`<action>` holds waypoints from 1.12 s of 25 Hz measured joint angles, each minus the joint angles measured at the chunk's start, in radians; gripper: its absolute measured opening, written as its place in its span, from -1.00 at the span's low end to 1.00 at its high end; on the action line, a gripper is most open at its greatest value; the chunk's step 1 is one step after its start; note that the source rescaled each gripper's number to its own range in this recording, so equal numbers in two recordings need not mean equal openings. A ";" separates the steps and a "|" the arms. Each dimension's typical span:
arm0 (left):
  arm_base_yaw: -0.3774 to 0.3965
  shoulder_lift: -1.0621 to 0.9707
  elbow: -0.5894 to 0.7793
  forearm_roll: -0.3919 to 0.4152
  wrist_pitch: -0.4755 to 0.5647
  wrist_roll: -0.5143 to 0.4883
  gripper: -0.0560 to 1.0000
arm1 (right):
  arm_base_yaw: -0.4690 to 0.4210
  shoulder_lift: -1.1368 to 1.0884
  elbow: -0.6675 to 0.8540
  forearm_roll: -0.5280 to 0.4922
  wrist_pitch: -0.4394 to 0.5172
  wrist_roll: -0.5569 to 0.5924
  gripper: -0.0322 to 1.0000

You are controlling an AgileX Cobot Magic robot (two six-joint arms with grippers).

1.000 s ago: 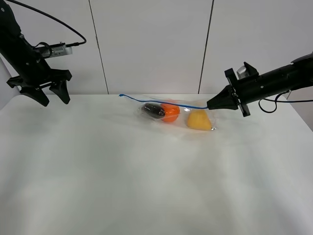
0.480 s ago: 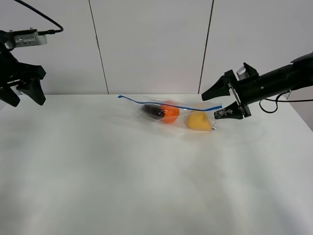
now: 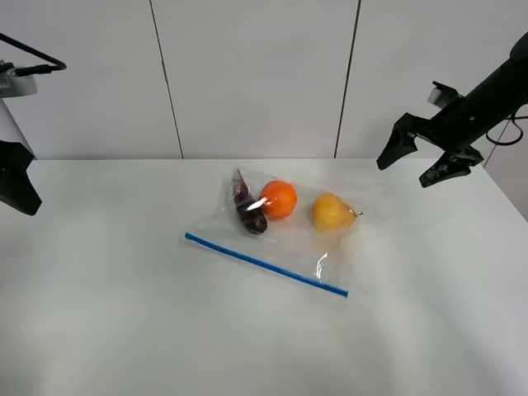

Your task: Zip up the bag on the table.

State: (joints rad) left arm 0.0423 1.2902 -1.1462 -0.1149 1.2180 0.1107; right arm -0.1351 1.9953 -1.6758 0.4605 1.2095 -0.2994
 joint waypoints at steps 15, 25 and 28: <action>0.000 -0.101 0.086 0.101 0.000 -0.066 0.76 | 0.000 -0.231 0.080 -0.334 -0.001 0.072 1.00; 0.000 -0.253 0.088 0.102 0.001 -0.111 0.76 | 0.000 -0.697 0.586 -0.397 0.002 0.137 1.00; 0.000 -0.330 0.091 0.102 0.001 -0.117 0.76 | 0.000 -0.841 0.705 -0.397 0.002 0.156 1.00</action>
State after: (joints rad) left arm 0.0423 0.9601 -1.0548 -0.0132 1.2189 -0.0063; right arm -0.1351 1.1539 -0.9711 0.0633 1.2118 -0.1434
